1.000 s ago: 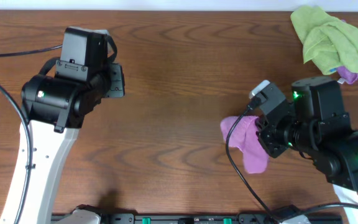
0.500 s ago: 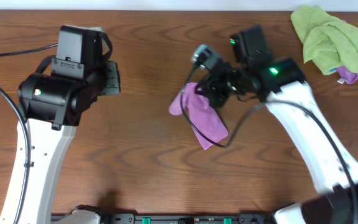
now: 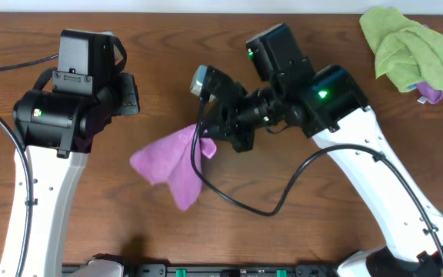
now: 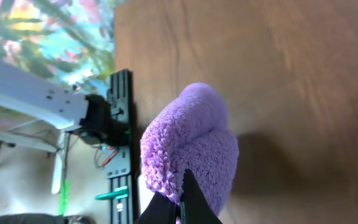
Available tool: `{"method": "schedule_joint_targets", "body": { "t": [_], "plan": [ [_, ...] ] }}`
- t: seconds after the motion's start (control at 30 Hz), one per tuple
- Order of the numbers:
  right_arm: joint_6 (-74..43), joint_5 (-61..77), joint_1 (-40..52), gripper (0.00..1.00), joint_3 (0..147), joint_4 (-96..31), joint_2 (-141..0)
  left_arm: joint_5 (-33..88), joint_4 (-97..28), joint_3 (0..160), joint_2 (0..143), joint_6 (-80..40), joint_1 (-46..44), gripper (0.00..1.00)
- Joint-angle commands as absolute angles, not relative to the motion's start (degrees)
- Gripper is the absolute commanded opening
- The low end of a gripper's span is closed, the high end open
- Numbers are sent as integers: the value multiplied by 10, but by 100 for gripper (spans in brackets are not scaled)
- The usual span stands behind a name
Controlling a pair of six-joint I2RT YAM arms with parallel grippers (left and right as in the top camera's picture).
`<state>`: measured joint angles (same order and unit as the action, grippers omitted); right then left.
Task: Fold the cloth
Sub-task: 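Carry the cloth left and lay it down at table center with the right gripper, then retract the right gripper and reach the left gripper to the cloth's left corner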
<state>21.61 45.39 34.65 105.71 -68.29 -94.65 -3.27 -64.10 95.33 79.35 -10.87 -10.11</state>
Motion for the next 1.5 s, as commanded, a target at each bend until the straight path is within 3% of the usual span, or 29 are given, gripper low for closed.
{"method": "schedule_joint_targets", "body": {
  "t": [0.0, 0.13, 0.17, 0.2, 0.23, 0.4, 0.43, 0.6, 0.77, 0.83, 0.87, 0.9, 0.93, 0.97, 1.0, 1.27, 1.47],
  "plan": [
    [228, 429, 352, 1, 1063, -690, -945, -41, -642, 952, 795, -94, -96, 9],
    [211, 145, 351, 1, 1048, -653, -969, -49, -636, 952, 795, -92, -90, 10],
    [190, 76, 348, 13, 1038, -622, -985, -49, -632, 951, 795, -92, -87, 10],
    [176, 2, 344, 85, 1026, -583, -1006, -49, -629, 950, 796, -92, -84, 11],
    [160, -68, 339, 99, 1017, -548, -1032, -49, -628, 950, 799, -92, -81, 11],
    [102, -419, 333, 99, 1022, -528, -1135, -48, -634, 950, 809, -92, -72, 12],
    [101, -426, 334, 99, 1022, -529, -1140, -49, -634, 950, 810, -92, -71, 13],
    [95, -328, 331, 99, 1022, -556, -1134, -47, -637, 949, 817, -92, -71, 21],
    [95, -179, 309, 99, 1022, -582, -1132, -5, -642, 938, 845, -92, -71, 22],
    [95, -142, 296, 94, 1022, -588, -1132, 19, -640, 926, 858, -92, -71, 22],
    [95, -130, 289, 88, 1022, -592, -1132, 34, -639, 917, 866, -92, -71, 22],
    [95, -126, 281, 74, 1022, -597, -1132, 49, -637, 908, 873, -92, -71, 21],
    [95, -126, 273, 24, 1022, -600, -1132, 65, -633, 898, 880, -92, -71, 17],
    [95, -126, 263, 1, 1022, -603, -1131, 83, -629, 888, 888, -92, -71, 12],
    [95, -123, 252, 1, 1022, -606, -1128, 101, -627, 879, 895, -92, -72, 6],
    [101, -51, 187, 2, 1022, -640, -1016, 125, -622, 838, 919, -87, -108, 6],
    [104, -15, 164, 1, 1011, -684, -900, 87, -595, 809, 919, -97, -230, 6]
  ]
}}
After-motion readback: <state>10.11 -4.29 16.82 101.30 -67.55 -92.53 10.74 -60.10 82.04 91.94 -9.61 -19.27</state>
